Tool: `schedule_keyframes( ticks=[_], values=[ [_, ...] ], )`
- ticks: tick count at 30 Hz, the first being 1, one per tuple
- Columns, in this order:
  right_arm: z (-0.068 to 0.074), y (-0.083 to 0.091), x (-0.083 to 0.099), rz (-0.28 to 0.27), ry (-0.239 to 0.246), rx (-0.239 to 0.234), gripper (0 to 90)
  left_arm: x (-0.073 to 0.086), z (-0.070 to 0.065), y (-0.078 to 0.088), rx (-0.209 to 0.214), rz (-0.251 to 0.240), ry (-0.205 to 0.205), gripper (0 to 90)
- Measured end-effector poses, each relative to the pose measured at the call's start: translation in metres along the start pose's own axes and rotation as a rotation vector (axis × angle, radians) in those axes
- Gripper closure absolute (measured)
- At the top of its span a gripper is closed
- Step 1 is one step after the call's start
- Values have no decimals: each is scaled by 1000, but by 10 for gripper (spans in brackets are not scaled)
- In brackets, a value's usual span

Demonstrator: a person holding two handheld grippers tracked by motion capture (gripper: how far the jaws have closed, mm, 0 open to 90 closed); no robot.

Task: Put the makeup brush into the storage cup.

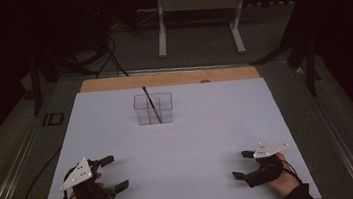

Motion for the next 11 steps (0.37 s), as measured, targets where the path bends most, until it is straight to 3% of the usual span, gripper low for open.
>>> schedule_keyframes(
  ticks=[11],
  values=[
    [0, 0, 1, 2, -8, -8, 128, 0, 0, 0, 4, -4, 4, 9]
  ],
)
Point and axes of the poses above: each handheld gripper's, and its own axes: y roughly backward along the jaws, x roughly out of its underside, z roughly to its left, the point moved 3 cm from there along -y, roughly forward along the jaws, and after that the axes turned 4 degrees about z, right-handed, at the moved point
